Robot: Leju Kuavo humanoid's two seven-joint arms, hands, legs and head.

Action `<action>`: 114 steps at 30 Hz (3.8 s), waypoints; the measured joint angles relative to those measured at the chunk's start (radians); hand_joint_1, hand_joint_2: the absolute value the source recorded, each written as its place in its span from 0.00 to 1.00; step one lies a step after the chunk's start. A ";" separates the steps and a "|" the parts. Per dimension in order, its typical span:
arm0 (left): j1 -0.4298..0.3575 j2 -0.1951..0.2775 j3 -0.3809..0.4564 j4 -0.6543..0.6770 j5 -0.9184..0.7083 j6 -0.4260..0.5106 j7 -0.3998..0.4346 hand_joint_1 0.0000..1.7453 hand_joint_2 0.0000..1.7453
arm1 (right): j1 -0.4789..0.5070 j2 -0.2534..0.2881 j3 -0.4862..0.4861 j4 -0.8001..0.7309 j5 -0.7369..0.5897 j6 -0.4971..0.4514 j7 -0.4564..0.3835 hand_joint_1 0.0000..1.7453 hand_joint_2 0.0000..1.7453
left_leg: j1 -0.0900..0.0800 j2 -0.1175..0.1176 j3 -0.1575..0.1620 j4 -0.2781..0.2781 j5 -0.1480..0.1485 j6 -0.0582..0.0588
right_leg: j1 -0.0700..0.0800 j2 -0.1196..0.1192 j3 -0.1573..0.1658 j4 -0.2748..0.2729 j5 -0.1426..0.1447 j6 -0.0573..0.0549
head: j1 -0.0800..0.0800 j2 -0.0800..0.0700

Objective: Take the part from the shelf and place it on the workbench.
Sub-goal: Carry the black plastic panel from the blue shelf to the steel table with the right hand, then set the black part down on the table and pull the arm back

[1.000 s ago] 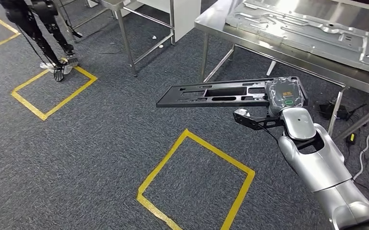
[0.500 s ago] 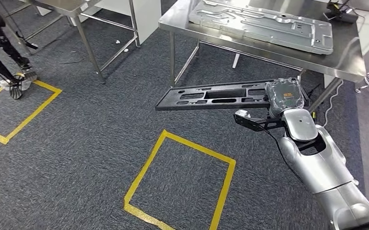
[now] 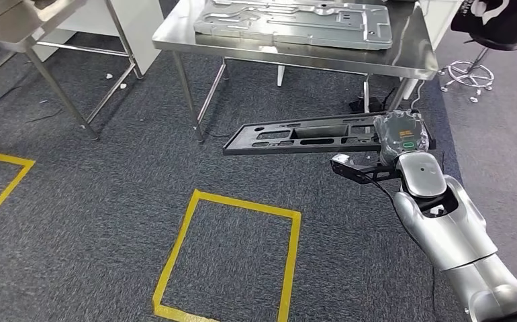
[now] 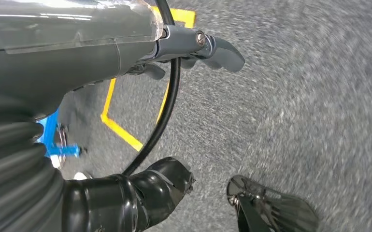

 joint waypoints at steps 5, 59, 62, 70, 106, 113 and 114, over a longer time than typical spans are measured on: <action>0.003 0.002 0.001 0.000 0.000 0.000 0.000 0.00 1.00 | 0.001 0.004 0.000 0.001 0.000 0.000 -0.001 1.00 1.00 | -0.006 -0.024 0.008 -0.086 0.108 0.025 | 0.012 0.072 0.003 0.009 -0.004 -0.004 | 0.000 0.000; -0.002 0.005 0.018 0.000 0.000 0.000 -0.007 0.00 1.00 | -0.132 -0.009 0.034 0.043 -0.001 0.051 -0.011 1.00 1.00 | 0.008 0.010 0.085 -0.243 0.162 0.045 | -0.018 -0.019 -0.030 0.093 -0.061 0.067 | 0.004 0.000; -0.001 0.004 0.019 0.000 0.000 0.000 -0.007 0.00 1.00 | -0.123 -0.010 0.041 0.049 -0.003 0.049 -0.011 1.00 1.00 | 0.008 0.007 0.085 -0.243 0.163 0.047 | -0.020 -0.019 -0.109 0.256 -0.125 0.077 | 0.004 0.000; -0.001 0.005 0.020 0.000 -0.001 0.001 -0.006 0.00 1.00 | -0.115 -0.014 0.053 0.056 -0.013 0.046 -0.011 1.00 1.00 | 0.007 -0.001 0.075 -0.209 0.133 0.021 | -0.024 -0.016 -0.004 0.025 -0.017 0.058 | 0.001 0.000; -0.002 0.005 0.024 0.000 0.005 -0.010 0.012 0.00 1.00 | -0.477 -0.017 0.257 0.086 -0.127 0.215 -0.049 1.00 1.00 | 0.008 -0.001 0.073 -0.216 0.141 -0.004 | -0.017 -0.016 -0.006 0.023 -0.013 0.048 | 0.001 0.000; -0.001 0.007 0.025 0.000 0.001 -0.010 0.010 0.00 1.00 | -0.485 -0.023 0.281 0.086 -0.144 0.207 -0.038 1.00 1.00 | 0.008 -0.001 0.073 -0.215 0.141 -0.004 | -0.017 -0.016 -0.006 0.023 -0.013 0.048 | 0.001 0.000; -0.001 0.007 0.025 0.000 0.000 -0.010 0.010 0.00 1.00 | -0.487 -0.025 0.285 0.086 -0.149 0.204 -0.036 1.00 1.00 | 0.008 -0.001 0.073 -0.215 0.141 -0.004 | -0.017 -0.016 -0.007 0.023 -0.013 0.048 | 0.001 0.000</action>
